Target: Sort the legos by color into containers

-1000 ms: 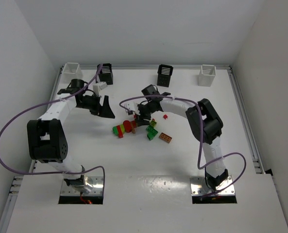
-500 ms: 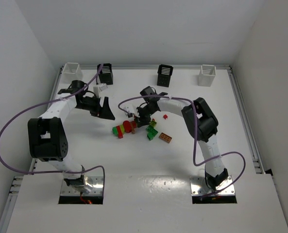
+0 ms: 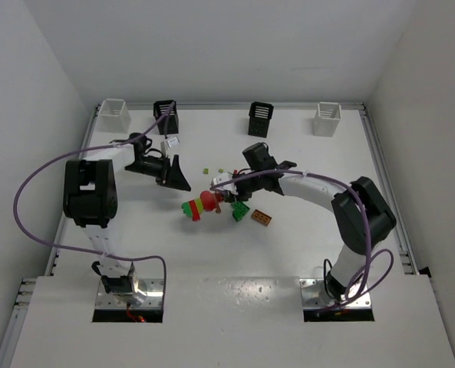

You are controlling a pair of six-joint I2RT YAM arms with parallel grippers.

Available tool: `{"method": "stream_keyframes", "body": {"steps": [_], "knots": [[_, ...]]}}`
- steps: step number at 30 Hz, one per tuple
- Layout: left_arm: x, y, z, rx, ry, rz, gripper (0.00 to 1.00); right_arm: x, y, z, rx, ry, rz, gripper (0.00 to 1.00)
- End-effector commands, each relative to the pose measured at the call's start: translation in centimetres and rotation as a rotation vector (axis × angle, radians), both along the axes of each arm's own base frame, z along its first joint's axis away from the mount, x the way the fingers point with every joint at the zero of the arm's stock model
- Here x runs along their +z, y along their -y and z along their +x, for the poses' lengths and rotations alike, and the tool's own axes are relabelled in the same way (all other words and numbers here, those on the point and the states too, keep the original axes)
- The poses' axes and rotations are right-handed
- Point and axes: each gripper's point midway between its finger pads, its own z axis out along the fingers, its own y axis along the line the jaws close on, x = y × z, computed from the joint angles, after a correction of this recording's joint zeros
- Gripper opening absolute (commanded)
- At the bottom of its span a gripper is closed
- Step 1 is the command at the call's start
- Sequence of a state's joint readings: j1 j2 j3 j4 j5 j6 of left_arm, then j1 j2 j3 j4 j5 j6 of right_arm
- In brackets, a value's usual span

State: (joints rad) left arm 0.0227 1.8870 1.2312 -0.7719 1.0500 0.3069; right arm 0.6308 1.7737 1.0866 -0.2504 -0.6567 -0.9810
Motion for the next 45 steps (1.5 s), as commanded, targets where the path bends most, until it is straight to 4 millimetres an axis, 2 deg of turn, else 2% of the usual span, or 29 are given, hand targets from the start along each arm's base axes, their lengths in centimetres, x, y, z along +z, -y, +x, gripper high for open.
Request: {"method": "stream_keyframes", "body": {"steps": [1, 2, 3, 6, 8, 11, 12, 13, 17, 20, 22, 24, 30, 31, 35, 37, 41, 45], "knots": [[3.1, 3.1, 0.2, -0.115, 0.095, -0.125, 0.82, 4.4, -2.4, 0.6, 0.069, 0.163, 0.167, 0.0], [2.8, 3.5, 0.0, -0.134, 0.076, -0.136, 0.82, 5.0, -2.4, 0.6, 0.074, 0.181, 0.174, 0.0], [3.2, 4.2, -0.9, -0.17, 0.069, -0.146, 0.82, 5.0, -2.4, 0.7, 0.08, 0.19, 0.174, 0.0], [3.9, 4.9, -1.4, -0.207, 0.059, -0.195, 0.8, 5.2, -2.6, 0.6, 0.102, 0.217, 0.166, 0.0], [4.6, 5.9, -2.4, -0.256, 0.059, -0.225, 0.8, 5.5, -2.4, 0.6, 0.109, 0.245, 0.164, 0.0], [5.0, 6.1, -3.4, -0.286, 0.051, -0.248, 0.8, 5.2, -2.3, 0.4, 0.121, 0.255, 0.159, 0.0], [4.9, 6.5, -3.6, -0.302, 0.058, -0.249, 0.8, 5.7, -2.3, 0.5, 0.126, 0.272, 0.165, 0.0], [4.7, 6.5, -3.7, -0.303, 0.046, -0.249, 0.8, 5.3, -2.4, -0.1, 0.135, 0.262, 0.16, 0.0], [4.7, 7.0, -4.3, -0.328, 0.044, -0.251, 0.79, 5.1, -2.3, 0.3, 0.123, 0.278, 0.152, 0.0], [4.4, 7.4, -5.0, -0.345, 0.022, -0.24, 0.79, 6.1, -2.6, 0.3, 0.125, 0.316, 0.171, 0.0], [4.4, 7.7, -5.0, -0.351, 0.022, -0.24, 0.76, 6.0, -2.6, 0.3, 0.124, 0.327, 0.179, 0.0], [4.2, 7.9, -5.1, -0.362, 0.026, -0.229, 0.66, 6.6, -2.5, 0.4, 0.115, 0.353, 0.186, 0.0], [3.7, 8.2, -5.1, -0.363, 0.01, -0.217, 0.43, 6.0, -1.7, 0.6, 0.099, 0.442, 0.173, 0.0], [3.7, 8.2, -5.1, -0.363, 0.01, -0.217, 0.41, 6.4, -1.7, 0.7, 0.098, 0.461, 0.172, 0.0], [3.7, 8.2, -5.0, -0.364, 0.019, -0.217, 0.33, 5.5, -0.7, 1.2, 0.071, 0.466, 0.136, 0.0], [3.3, 8.1, -5.1, -0.362, 0.009, -0.207, 0.32, 5.4, -0.1, 2.0, 0.041, 0.478, 0.115, 0.0], [2.9, 8.1, -5.0, -0.357, 0.006, -0.197, 0.29, 4.2, 0.9, 1.8, 0.028, 0.45, 0.082, 0.0], [2.1, 7.8, -5.3, -0.342, -0.004, -0.163, 0.24, 3.9, 1.8, 2.1, -0.002, 0.439, 0.067, 0.0]]}}
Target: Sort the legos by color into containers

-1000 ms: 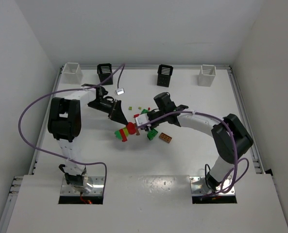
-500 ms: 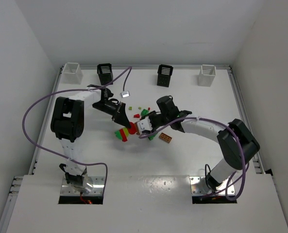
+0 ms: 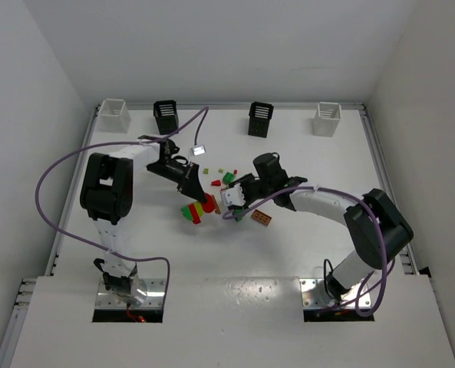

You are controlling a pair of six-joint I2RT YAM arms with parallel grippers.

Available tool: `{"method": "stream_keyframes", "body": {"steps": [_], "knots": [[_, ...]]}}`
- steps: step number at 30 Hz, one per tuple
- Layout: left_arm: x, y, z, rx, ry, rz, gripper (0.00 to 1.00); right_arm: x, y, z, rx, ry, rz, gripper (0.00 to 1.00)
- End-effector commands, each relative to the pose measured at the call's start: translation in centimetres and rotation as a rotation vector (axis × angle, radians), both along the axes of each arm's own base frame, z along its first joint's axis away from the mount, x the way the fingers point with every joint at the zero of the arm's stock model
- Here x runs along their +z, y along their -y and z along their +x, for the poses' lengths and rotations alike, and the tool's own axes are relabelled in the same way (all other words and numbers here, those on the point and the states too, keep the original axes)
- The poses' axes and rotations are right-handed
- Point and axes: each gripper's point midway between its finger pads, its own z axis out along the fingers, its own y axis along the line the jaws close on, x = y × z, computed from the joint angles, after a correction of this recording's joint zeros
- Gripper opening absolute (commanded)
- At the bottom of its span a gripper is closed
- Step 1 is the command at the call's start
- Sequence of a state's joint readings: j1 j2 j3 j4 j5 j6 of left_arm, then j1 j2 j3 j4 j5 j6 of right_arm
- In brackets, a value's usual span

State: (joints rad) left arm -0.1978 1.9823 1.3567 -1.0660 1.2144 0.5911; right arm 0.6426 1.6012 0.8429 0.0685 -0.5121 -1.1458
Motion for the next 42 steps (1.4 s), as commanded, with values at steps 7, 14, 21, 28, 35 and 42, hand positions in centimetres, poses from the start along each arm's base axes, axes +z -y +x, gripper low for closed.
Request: {"method": "stream_keyframes", "body": {"steps": [7, 14, 21, 28, 35, 42], "knots": [[-1.9, 0.6, 0.6, 0.048, 0.013, 0.071, 0.22, 1.7, 0.8, -0.3, -0.066, -0.074, 0.051, 0.0], [-4.2, -0.3, 2.5, 0.213, 0.138, 0.295, 0.22, 2.0, 0.4, -2.4, -0.152, -0.351, 0.096, 0.0], [-4.2, -0.2, 2.2, 0.241, 0.147, 0.297, 0.68, 2.2, 0.3, -4.4, -0.169, -0.486, 0.122, 0.0], [0.6, 1.1, 0.7, 0.172, 0.053, 0.031, 0.9, 3.1, 0.0, -4.5, -0.158, -0.417, 0.156, 0.0], [2.5, 2.5, -0.7, 0.113, 0.064, -0.038, 0.91, 3.6, -1.2, -4.3, -0.135, -0.413, 0.157, 0.0], [3.9, 3.0, -0.9, 0.09, 0.062, -0.079, 0.91, 3.1, -2.2, -5.3, -0.103, -0.418, 0.131, 0.0]]}}
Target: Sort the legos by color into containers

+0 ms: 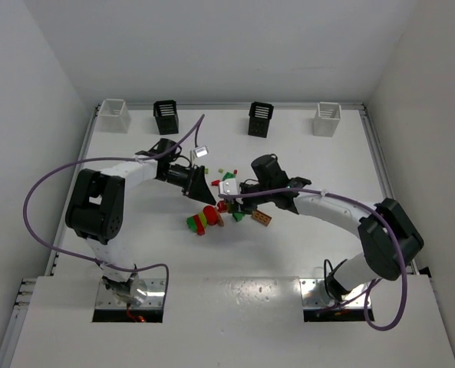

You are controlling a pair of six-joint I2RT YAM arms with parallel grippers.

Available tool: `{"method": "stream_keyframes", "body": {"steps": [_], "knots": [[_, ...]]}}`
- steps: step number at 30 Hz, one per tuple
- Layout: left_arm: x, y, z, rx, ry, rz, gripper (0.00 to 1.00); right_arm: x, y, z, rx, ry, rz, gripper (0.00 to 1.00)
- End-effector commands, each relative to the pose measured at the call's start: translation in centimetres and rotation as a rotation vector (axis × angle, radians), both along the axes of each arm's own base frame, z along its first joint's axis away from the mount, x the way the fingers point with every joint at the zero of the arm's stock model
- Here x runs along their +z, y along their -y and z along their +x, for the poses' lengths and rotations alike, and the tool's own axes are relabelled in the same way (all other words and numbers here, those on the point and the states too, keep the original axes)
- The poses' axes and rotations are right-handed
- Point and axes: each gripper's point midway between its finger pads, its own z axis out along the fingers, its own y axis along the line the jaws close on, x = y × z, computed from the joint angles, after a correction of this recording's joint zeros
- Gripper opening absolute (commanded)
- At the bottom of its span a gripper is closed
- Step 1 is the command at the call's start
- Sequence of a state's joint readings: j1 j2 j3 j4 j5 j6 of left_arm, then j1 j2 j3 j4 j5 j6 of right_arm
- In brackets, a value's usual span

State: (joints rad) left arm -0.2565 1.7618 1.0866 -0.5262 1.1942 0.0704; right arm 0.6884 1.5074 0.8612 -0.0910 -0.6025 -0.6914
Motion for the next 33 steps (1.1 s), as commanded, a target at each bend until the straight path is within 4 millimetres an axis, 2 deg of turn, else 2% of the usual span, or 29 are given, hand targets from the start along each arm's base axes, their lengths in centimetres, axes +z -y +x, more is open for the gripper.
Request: {"method": "stream_keyframes", "body": {"steps": [1, 6, 9, 12, 13, 18, 19, 21, 25, 30, 31, 33], "knots": [[2.9, 1.0, -0.2, -0.043, 0.056, -0.071, 0.9, 1.9, -1.9, 0.6, 0.029, 0.046, 0.053, 0.0], [2.0, 1.4, -0.5, -0.05, 0.031, -0.047, 0.9, 2.7, -2.8, 0.8, 0.02, 0.07, 0.073, 0.0], [2.2, 1.8, -0.6, -0.067, 0.026, -0.064, 0.84, 2.4, -2.9, 1.0, 0.009, 0.082, 0.062, 0.0], [2.3, 2.2, -0.8, -0.082, 0.023, -0.074, 0.74, 2.6, -3.0, 1.6, -0.012, 0.114, 0.057, 0.0], [2.5, 2.5, -1.1, -0.096, 0.019, -0.085, 0.66, 2.7, -3.0, 1.9, -0.022, 0.125, 0.057, 0.0], [2.2, 2.6, -1.2, -0.103, -0.006, -0.098, 0.41, 1.9, -2.4, 2.5, -0.063, 0.149, 0.035, 0.0], [2.2, 2.6, -1.2, -0.103, -0.006, -0.098, 0.37, 2.3, -2.2, 2.8, -0.084, 0.166, 0.044, 0.0], [2.5, 2.7, -0.9, -0.104, 0.012, -0.103, 0.33, 1.9, -1.5, 2.6, -0.105, 0.178, 0.033, 0.0], [1.6, 2.4, -0.2, -0.091, 0.019, -0.078, 0.29, 1.9, 0.5, 3.5, -0.205, 0.196, 0.018, 0.0], [-0.9, 1.5, 3.1, -0.019, 0.045, 0.034, 0.29, -0.3, 4.0, 2.8, -0.278, 0.158, -0.058, 0.0], [-1.2, 1.5, 3.5, -0.013, 0.049, 0.048, 0.29, -0.2, 4.4, 2.8, -0.303, 0.131, -0.056, 0.0], [-2.2, 1.5, 5.0, 0.005, 0.066, 0.092, 0.3, -1.4, 5.4, 2.2, -0.34, 0.074, -0.084, 0.0]]}}
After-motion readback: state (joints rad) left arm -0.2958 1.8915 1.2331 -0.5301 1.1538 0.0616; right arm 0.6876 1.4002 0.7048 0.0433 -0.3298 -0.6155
